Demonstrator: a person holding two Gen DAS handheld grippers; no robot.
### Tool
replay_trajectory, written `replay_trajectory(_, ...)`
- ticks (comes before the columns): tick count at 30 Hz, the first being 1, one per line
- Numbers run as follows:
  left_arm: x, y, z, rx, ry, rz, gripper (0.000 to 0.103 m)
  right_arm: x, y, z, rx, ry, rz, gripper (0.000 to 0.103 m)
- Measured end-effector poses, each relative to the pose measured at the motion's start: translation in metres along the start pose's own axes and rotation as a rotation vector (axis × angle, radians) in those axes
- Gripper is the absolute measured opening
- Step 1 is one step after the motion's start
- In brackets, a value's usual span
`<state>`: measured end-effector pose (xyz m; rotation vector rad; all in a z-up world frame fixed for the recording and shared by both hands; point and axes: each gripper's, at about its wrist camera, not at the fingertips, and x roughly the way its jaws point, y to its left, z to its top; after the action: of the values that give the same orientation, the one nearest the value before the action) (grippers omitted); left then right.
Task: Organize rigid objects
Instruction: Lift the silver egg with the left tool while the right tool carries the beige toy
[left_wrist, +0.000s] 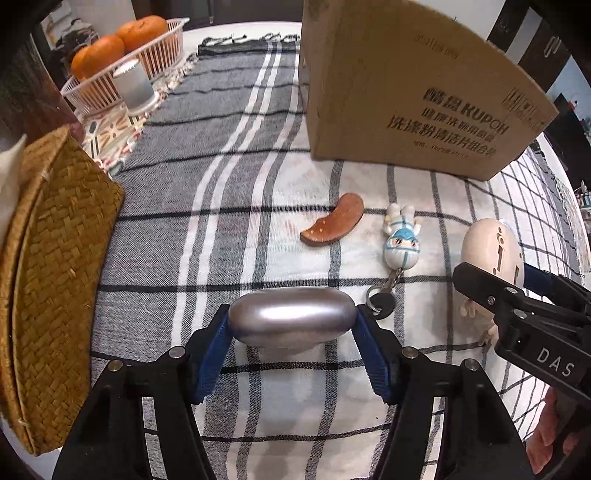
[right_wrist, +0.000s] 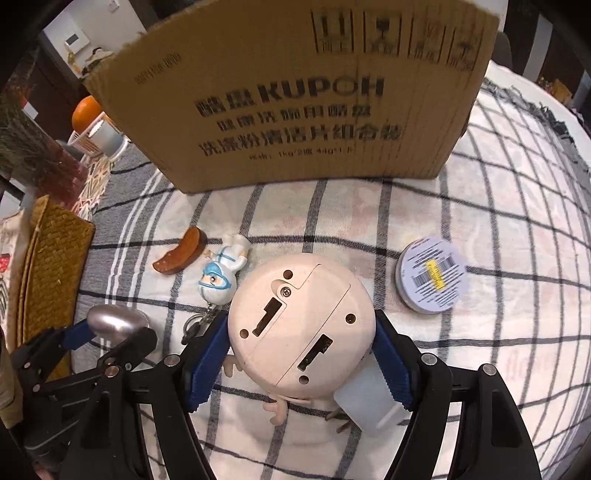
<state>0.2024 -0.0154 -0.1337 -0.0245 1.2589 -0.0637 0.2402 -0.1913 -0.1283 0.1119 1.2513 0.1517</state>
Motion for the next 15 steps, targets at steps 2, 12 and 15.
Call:
replay_trajectory(2,-0.007,-0.001,0.001,0.004,-0.017,0.004,0.064,-0.007,0.002,0.000,-0.005,-0.019,-0.009,0.075)
replay_trajectory(12,-0.044,-0.004,0.016,0.022,-0.124,0.009,0.064,-0.042,0.002,0.001,-0.010,-0.094,-0.016,0.075)
replay_trajectory(15,-0.054,-0.006,0.019,0.029,-0.152,0.001,0.064,-0.052,0.003,0.003,-0.011,-0.115,-0.006,0.075)
